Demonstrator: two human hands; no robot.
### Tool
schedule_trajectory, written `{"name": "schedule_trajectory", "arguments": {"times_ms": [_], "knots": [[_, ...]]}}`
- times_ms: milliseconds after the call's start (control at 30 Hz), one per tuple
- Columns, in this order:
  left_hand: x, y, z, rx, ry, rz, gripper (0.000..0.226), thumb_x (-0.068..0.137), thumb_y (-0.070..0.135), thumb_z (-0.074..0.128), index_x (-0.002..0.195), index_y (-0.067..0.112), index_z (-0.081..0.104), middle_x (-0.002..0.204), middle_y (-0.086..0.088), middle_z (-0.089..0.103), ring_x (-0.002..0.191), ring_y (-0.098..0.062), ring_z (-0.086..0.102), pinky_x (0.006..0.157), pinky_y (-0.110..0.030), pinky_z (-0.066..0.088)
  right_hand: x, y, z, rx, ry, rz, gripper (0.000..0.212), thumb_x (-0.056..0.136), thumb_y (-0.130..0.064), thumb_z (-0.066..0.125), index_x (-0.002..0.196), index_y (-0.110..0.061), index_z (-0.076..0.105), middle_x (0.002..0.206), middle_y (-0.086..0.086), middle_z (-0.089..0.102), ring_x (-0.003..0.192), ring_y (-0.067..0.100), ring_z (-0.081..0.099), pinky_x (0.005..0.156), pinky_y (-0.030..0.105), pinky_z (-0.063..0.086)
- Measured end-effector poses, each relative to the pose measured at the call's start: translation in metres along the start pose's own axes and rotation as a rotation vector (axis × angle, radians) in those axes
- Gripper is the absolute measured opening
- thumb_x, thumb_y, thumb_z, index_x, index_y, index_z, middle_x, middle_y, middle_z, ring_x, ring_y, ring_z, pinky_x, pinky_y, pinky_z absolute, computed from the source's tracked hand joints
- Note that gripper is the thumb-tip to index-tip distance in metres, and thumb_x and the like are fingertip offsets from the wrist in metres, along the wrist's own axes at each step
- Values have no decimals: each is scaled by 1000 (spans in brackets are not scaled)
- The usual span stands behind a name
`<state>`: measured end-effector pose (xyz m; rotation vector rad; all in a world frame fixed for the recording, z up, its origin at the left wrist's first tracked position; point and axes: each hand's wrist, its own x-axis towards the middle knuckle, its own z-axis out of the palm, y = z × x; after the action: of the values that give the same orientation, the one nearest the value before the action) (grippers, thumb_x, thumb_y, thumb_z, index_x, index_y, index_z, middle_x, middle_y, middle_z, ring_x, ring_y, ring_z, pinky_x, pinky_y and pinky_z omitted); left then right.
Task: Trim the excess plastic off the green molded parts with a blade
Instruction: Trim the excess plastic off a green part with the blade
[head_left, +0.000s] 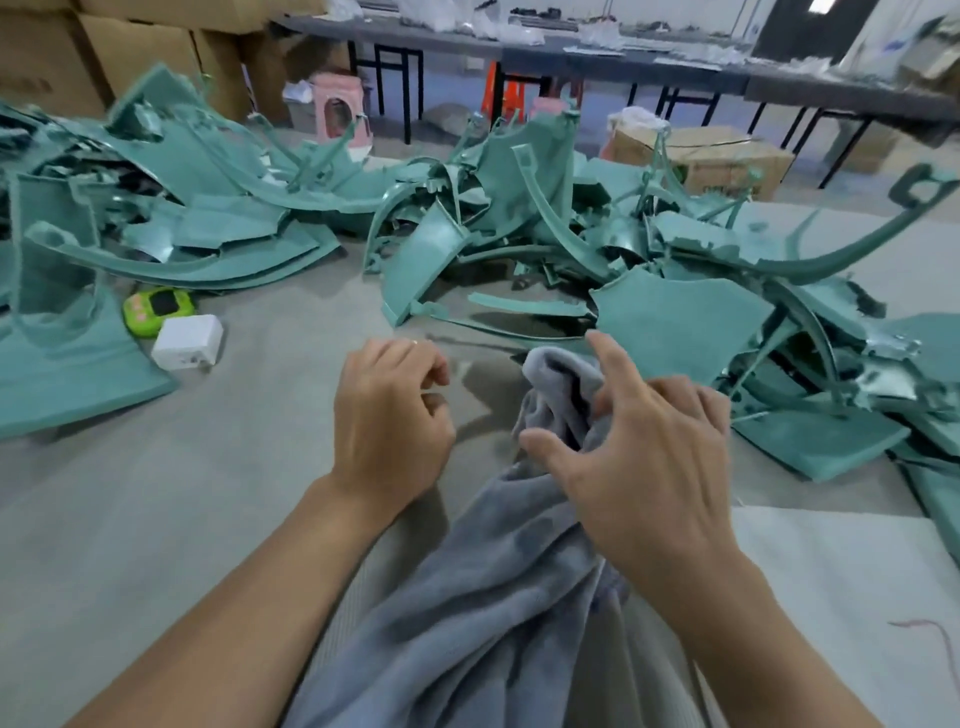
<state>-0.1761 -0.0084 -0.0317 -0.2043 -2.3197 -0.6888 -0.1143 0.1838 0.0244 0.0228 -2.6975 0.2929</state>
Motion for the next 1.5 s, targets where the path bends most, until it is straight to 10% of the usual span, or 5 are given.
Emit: {"name": "schedule_trajectory", "arguments": {"times_ms": [333,700,900,1200,1500], "knots": [[7,11,6,20,-196,7,41,69,1,66,106,17,73,95,2,71,90,-18,56,82,-33,46,-8,51,-82,256,130,202,21,61,-26,65,80,-36,66,69,-15,62,55,4,51,45,7,35],[-3,23,6,-64,-286,-3,47,74,10,66,119,25,71,87,14,59,90,-13,52,83,-24,39,-15,60,-63,-99,128,285,87,59,2,71,140,-26,54,134,7,60,123,31,52,110,43,32],[-7,18,2,-153,-292,-60,45,78,9,66,118,29,73,87,14,64,92,-10,52,83,-23,41,-2,46,-38,-264,-378,-97,33,82,-26,74,111,-41,70,157,-2,37,142,16,37,122,36,2],[-2,29,-7,-346,-170,-114,59,78,23,66,136,35,61,107,28,58,100,4,50,95,-13,41,17,14,-67,860,338,55,10,92,-29,61,96,-34,69,99,-11,75,89,13,72,78,29,61],[22,7,-35,-1594,-82,-941,34,75,18,68,108,9,70,98,-10,76,78,-25,73,66,-35,62,58,-47,0,1959,-410,601,23,104,-5,43,104,-1,66,96,17,77,80,24,76,69,36,64]]}}
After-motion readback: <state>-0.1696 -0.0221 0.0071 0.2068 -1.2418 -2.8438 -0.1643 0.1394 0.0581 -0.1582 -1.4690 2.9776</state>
